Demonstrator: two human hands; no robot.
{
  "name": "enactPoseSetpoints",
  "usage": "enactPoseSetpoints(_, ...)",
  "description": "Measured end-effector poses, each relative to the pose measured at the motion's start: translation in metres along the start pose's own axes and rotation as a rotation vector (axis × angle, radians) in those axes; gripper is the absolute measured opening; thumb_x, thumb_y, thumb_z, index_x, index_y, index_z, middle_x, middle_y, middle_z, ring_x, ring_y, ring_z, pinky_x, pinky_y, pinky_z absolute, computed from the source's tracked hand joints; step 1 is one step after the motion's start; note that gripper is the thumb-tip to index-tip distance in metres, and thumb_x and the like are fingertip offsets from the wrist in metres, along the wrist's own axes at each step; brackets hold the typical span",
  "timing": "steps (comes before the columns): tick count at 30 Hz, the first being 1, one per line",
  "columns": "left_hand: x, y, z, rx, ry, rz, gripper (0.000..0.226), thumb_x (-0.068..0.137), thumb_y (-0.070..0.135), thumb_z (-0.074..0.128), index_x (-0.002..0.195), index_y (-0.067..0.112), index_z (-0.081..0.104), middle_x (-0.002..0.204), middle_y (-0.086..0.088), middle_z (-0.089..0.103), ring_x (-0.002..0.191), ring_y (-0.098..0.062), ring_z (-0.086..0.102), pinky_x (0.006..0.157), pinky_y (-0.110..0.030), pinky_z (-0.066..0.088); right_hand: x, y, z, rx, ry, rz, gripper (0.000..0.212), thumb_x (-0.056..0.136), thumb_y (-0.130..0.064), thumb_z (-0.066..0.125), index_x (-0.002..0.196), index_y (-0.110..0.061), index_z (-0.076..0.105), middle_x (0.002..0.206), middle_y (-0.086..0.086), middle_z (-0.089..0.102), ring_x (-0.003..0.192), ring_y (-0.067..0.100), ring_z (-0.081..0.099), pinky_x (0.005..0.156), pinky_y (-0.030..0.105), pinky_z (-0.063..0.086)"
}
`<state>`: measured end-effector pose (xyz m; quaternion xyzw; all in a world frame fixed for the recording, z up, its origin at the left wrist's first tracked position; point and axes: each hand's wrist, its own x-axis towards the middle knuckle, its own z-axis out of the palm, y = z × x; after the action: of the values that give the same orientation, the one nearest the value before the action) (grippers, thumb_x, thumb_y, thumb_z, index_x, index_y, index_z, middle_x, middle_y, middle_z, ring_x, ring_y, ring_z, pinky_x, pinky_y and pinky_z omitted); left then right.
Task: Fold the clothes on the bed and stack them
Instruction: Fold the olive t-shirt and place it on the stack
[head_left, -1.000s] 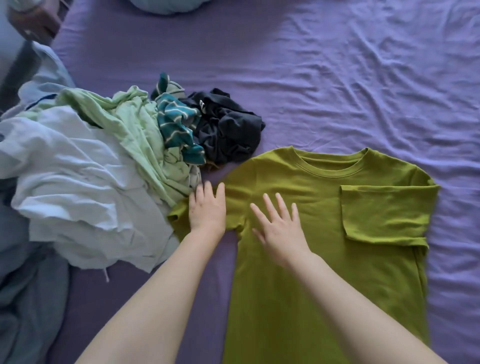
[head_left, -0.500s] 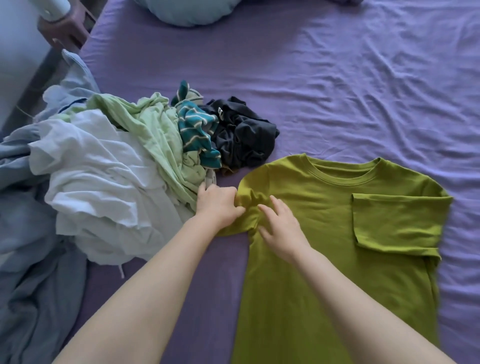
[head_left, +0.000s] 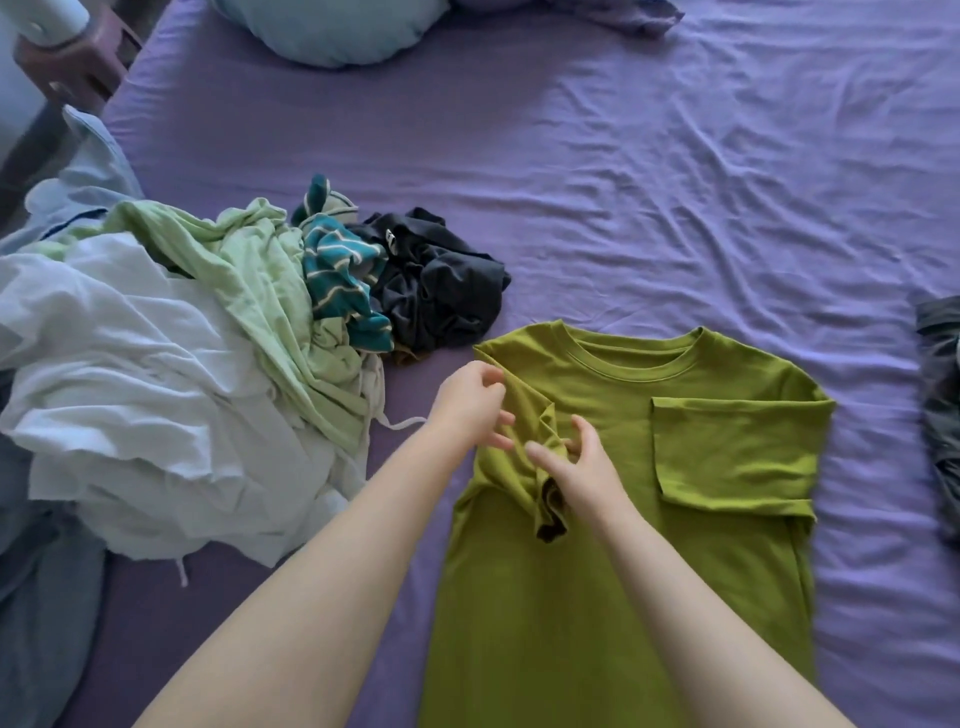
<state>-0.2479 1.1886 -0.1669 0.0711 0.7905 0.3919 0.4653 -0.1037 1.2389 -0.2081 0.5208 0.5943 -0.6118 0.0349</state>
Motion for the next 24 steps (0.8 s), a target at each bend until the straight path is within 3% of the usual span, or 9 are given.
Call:
enactPoseSetpoints(3,0.002,-0.029,0.008,0.604,-0.069,0.397,0.041,0.093,-0.002,0.039,0.124,0.013,0.059,0.126,-0.008,0.060,0.114,-0.023,0.058,0.094,-0.038,0.048,-0.007,0.013,0.000,-0.413,0.085,-0.076,0.088,0.083,-0.043,0.064,0.150,-0.027,0.010,0.136,-0.001,0.046,0.119,0.020,0.050,0.081,0.033,0.043)
enactPoseSetpoints(5,0.004,-0.048,0.012,0.856,-0.197,0.481,0.049,0.091,-0.001,0.042,0.136,0.017,0.051,0.142,-0.006,0.048,0.133,-0.022,0.041,0.108,-0.033,0.034,-0.011,0.023,0.004,-0.527,0.133,-0.083,0.083,0.086,-0.037,0.059,0.150,-0.027,0.007,0.135,-0.001,0.047,0.119,0.022,0.050,0.077,0.033,0.043)
enactPoseSetpoints(9,0.009,-0.080,0.012,1.211,-0.252,0.463,0.080,0.091,0.040,0.056,0.153,0.028,0.007,0.161,0.000,-0.001,0.148,-0.020,-0.003,0.118,-0.043,0.006,-0.007,0.026,-0.007,-0.358,0.303,-0.107,0.062,0.086,-0.009,0.050,0.145,-0.019,0.031,0.132,0.010,0.055,0.113,0.029,0.054,0.084,0.034,0.042)
enactPoseSetpoints(12,0.011,-0.097,0.002,1.418,-0.186,0.424,0.087,0.092,0.053,0.048,0.151,0.026,-0.011,0.159,0.001,-0.018,0.146,-0.022,-0.015,0.116,-0.051,-0.002,0.005,0.014,-0.028,-0.287,0.359,-0.211,0.059,0.085,-0.001,0.054,0.140,-0.012,0.040,0.130,0.014,0.055,0.118,0.029,0.051,0.095,0.029,0.037)
enactPoseSetpoints(15,0.008,-0.102,-0.005,1.465,-0.056,0.368,0.075,0.100,0.034,0.038,0.150,0.023,-0.016,0.159,0.000,-0.020,0.146,-0.026,-0.019,0.115,-0.054,-0.003,0.019,0.001,-0.045,-0.343,0.375,-0.342,0.062,0.081,0.007,0.054,0.140,-0.006,0.040,0.120,0.017,0.053,0.112,0.028,0.050,0.092,0.017,0.029)
enactPoseSetpoints(17,0.003,-0.102,-0.003,1.456,0.011,0.294,0.079,0.094,0.019,0.039,0.149,0.022,-0.018,0.158,-0.003,-0.022,0.144,-0.028,-0.022,0.116,-0.056,-0.004,0.026,-0.002,-0.051,-0.360,0.389,-0.362,0.062,0.081,0.011,0.051,0.140,-0.004,0.039,0.116,0.019,0.051,0.106,0.027,0.051,0.089,0.013,0.027)
enactPoseSetpoints(20,-0.008,-0.098,0.010,1.328,0.021,0.373,0.088,0.084,0.030,0.045,0.151,0.026,-0.012,0.158,-0.005,-0.023,0.144,-0.025,-0.025,0.114,-0.055,-0.012,0.028,0.004,-0.049,-0.385,0.401,-0.305,0.060,0.086,0.004,0.052,0.143,-0.006,0.035,0.124,0.018,0.047,0.111,0.029,0.052,0.097,0.027,0.035)
enactPoseSetpoints(22,-0.008,-0.087,0.018,1.120,0.009,0.553,0.078,0.085,0.031,0.044,0.153,0.027,0.006,0.161,0.001,-0.008,0.146,-0.018,-0.016,0.116,-0.049,-0.012,0.024,0.012,-0.042,-0.380,0.408,-0.253,0.058,0.090,-0.008,0.055,0.144,-0.008,0.033,0.127,0.016,0.050,0.113,0.030,0.051,0.097,0.037,0.038)
enactPoseSetpoints(24,0.006,-0.069,0.020,0.955,0.033,0.618,0.066,0.090,0.017,0.043,0.151,0.024,0.021,0.160,0.003,0.010,0.148,-0.015,-0.001,0.118,-0.041,-0.004,0.017,0.019,-0.030,-0.318,0.394,-0.180,0.059,0.094,-0.023,0.054,0.145,-0.010,0.028,0.126,0.015,0.055,0.113,0.031,0.054,0.093,0.037,0.039)
